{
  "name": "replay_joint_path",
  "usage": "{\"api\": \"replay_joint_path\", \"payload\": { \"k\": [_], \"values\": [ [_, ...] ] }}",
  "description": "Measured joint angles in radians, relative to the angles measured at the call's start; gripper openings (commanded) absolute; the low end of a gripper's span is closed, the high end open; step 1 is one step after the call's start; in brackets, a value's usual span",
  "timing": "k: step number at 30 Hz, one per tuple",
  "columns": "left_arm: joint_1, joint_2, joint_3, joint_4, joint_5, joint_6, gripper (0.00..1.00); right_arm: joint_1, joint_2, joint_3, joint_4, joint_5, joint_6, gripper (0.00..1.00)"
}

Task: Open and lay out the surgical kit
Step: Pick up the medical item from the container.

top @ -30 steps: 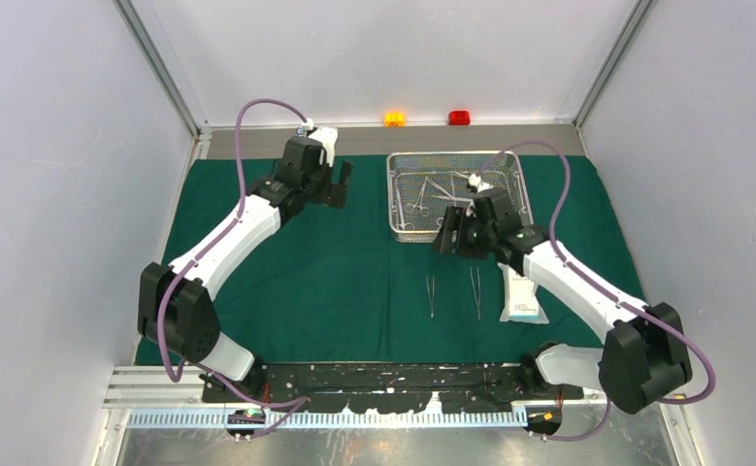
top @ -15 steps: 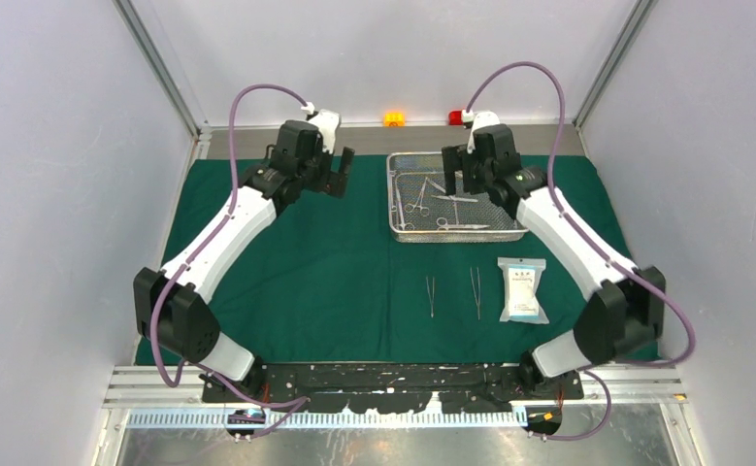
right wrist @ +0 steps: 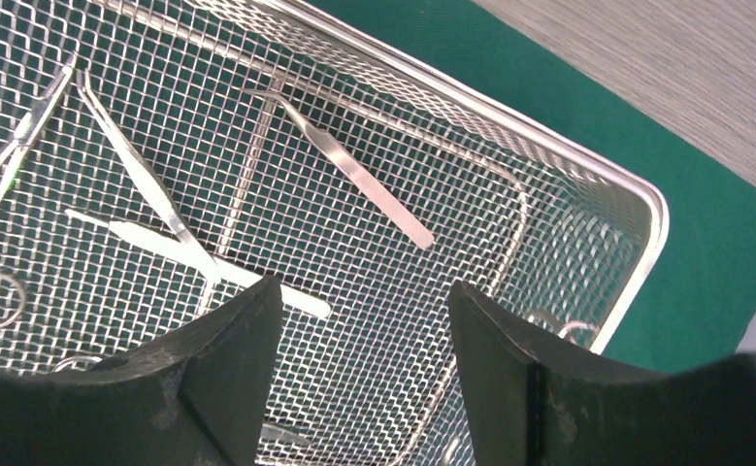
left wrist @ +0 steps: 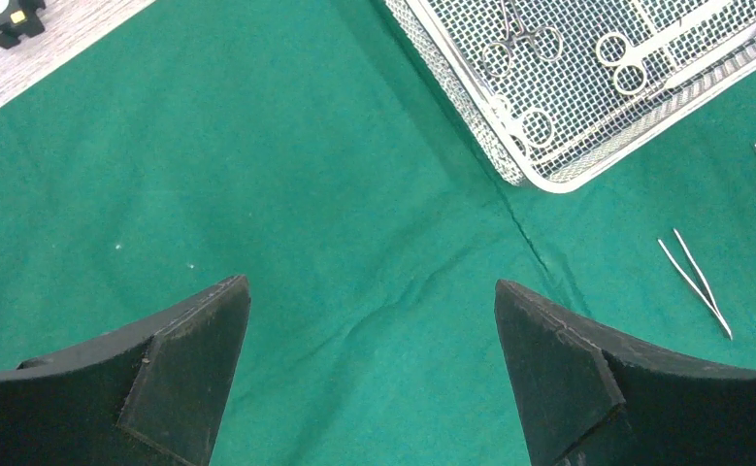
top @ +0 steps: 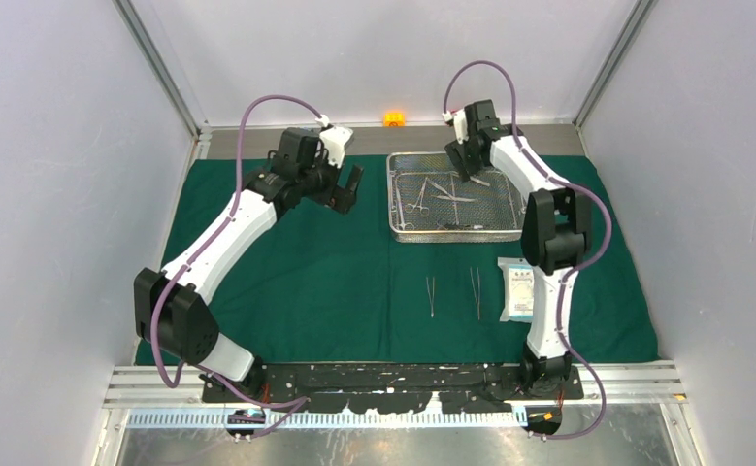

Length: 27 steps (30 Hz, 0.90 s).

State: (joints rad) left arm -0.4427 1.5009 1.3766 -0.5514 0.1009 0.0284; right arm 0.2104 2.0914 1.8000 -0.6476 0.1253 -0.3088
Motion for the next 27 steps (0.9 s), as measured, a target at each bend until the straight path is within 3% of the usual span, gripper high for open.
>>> {"api": "replay_joint_path", "payload": {
  "k": [5, 27],
  "values": [
    [0.000, 0.000, 0.000, -0.002, 0.033, 0.016, 0.99, 0.003, 0.109, 0.094, -0.057, -0.007, -0.098, 0.58],
    [0.000, 0.101, 0.020, 0.000, 0.061, 0.033, 0.99, -0.009, 0.340, 0.387, -0.219, -0.081, -0.323, 0.47]
  ]
}}
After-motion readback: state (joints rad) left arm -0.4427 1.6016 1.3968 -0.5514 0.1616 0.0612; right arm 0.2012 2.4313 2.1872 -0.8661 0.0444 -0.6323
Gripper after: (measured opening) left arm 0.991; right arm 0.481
